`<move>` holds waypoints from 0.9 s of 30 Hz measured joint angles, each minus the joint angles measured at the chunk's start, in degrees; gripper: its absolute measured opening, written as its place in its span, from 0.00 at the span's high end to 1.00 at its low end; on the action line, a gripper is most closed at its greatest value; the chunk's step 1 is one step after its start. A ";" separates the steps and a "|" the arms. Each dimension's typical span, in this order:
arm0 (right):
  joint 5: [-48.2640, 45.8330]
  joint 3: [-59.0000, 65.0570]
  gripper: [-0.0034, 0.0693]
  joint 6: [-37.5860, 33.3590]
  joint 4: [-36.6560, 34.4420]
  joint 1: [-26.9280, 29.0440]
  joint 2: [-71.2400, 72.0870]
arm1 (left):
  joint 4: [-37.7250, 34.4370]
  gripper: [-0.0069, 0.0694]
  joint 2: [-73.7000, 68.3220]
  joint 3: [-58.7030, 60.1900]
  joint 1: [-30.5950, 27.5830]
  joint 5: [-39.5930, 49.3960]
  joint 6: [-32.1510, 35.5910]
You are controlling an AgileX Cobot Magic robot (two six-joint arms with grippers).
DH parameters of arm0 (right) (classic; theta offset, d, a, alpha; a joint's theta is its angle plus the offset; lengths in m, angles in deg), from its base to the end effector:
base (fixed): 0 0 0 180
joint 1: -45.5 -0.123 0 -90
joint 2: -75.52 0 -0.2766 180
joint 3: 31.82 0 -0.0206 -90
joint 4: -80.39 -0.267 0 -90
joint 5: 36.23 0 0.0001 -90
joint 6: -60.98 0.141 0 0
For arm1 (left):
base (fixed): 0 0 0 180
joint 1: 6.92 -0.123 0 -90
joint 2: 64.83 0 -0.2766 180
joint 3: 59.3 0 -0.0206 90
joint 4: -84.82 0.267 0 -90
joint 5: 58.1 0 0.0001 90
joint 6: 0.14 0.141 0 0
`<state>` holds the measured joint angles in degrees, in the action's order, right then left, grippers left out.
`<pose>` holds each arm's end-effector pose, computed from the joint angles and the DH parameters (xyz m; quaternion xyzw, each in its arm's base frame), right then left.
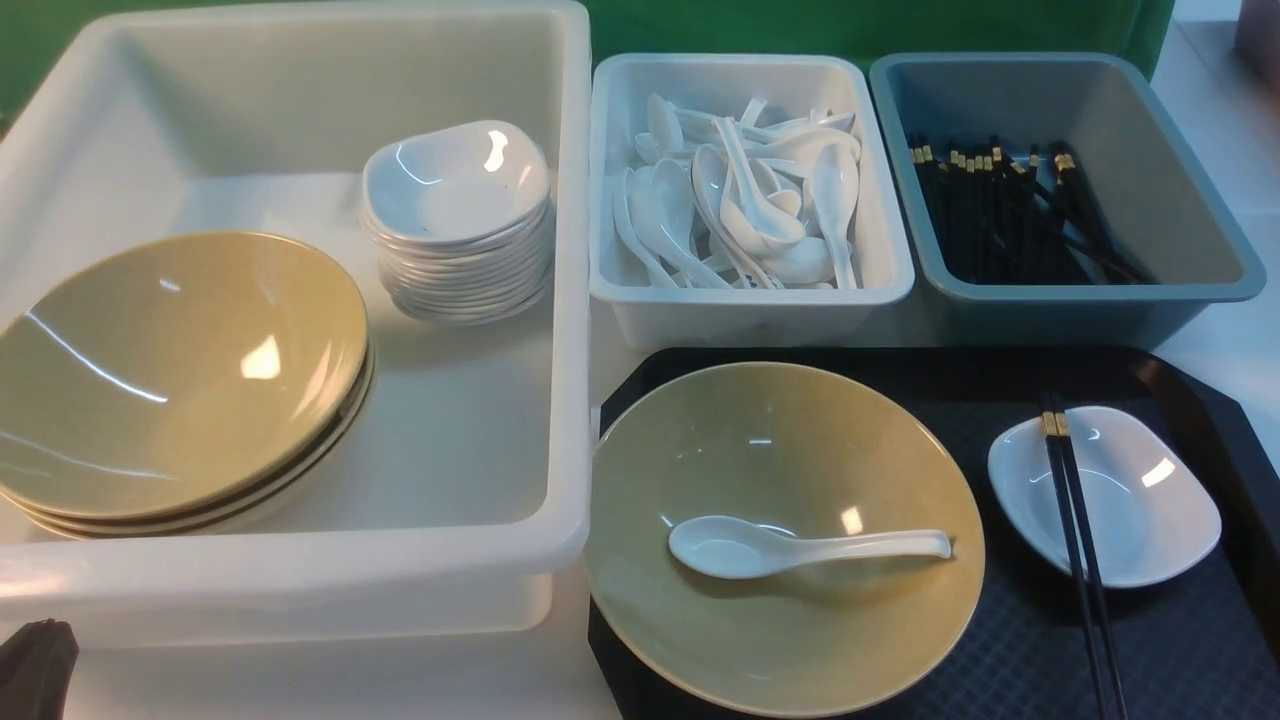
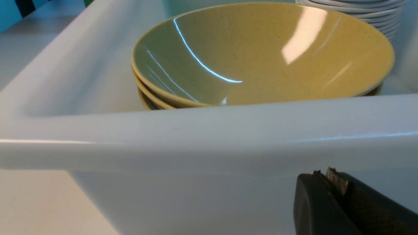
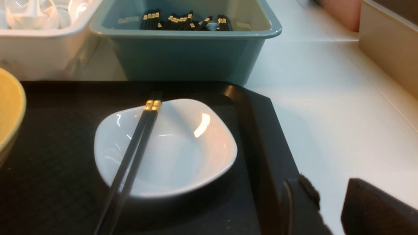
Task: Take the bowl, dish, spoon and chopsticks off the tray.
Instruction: Use the right arm to grab the chopsticks
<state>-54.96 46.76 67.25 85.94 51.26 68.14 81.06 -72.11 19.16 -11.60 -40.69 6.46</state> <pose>0.1258 -0.0171 0.1622 0.0562 0.7892 -0.0376 0.6104 0.1274 0.0077 0.1663 -0.0053 0.7832 0.0340 0.6208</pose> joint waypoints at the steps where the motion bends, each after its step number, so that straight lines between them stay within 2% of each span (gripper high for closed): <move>1: 0.00 0.00 0.63 0.00 0.00 0.00 0.00 | 0.00 0.93 0.00 0.00 0.00 0.00 0.00; 27: 0.05 0.00 0.63 0.17 0.00 0.00 0.00 | 0.35 0.93 0.00 0.00 0.00 -0.06 -0.31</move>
<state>-54.90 46.76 67.42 85.94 51.26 68.14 81.41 -72.11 19.16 -11.60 -40.75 6.15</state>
